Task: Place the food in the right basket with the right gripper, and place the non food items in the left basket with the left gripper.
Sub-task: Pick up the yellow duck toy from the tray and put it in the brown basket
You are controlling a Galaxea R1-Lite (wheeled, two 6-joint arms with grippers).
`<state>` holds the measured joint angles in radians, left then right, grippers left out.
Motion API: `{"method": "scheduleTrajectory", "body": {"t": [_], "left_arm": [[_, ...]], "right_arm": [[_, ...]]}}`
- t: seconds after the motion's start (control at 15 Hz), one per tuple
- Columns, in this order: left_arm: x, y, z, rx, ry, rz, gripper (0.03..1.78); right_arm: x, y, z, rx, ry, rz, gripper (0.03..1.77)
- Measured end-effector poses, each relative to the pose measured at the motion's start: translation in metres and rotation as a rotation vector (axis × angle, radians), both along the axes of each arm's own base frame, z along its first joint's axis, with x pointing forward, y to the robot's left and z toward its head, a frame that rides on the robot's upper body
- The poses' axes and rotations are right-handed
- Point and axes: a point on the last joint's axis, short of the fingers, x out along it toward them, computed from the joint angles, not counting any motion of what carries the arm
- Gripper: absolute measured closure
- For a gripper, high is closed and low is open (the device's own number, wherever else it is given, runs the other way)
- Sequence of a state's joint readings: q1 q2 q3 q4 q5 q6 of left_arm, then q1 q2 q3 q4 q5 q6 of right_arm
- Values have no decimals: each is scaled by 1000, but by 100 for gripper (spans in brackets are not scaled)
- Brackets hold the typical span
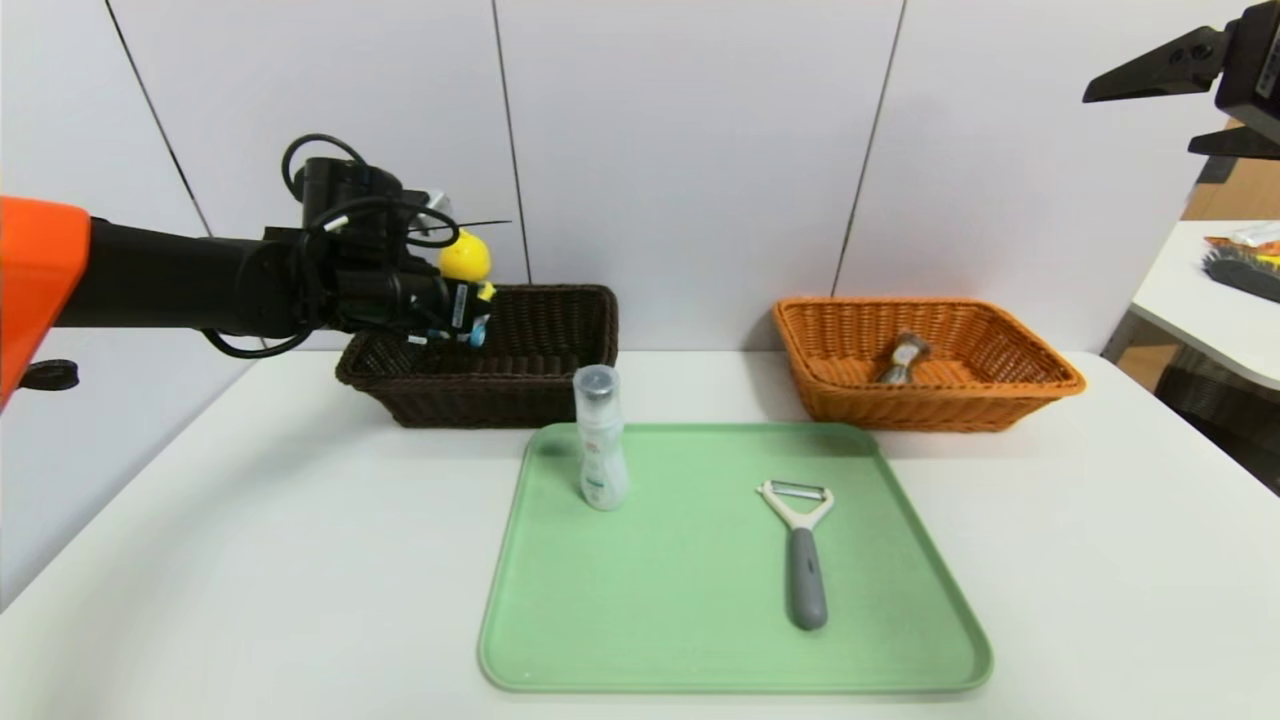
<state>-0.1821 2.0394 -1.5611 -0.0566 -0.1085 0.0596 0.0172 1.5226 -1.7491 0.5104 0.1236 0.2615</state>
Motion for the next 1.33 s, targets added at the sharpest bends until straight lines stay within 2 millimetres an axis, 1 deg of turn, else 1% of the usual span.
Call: {"method": "scheduleTrajectory", "body": {"t": [0.2,0.4,0.73,1.27,1.33], "left_arm": [[7,7,-12,5,30,18,106],[14,9,-25,13,58,24,106],[28,13,-38,16,74,36,106],[37,14,-48,13,96,42,106],[38,14,-48,13,97,42,94]], "right_arm": [[0,0,0,5,-2,15,10],[1,0,0,11,-1,33,10],[4,-1,-1,11,4,28,10],[12,-1,-6,11,20,25,10],[12,-1,-5,10,15,25,10]]}}
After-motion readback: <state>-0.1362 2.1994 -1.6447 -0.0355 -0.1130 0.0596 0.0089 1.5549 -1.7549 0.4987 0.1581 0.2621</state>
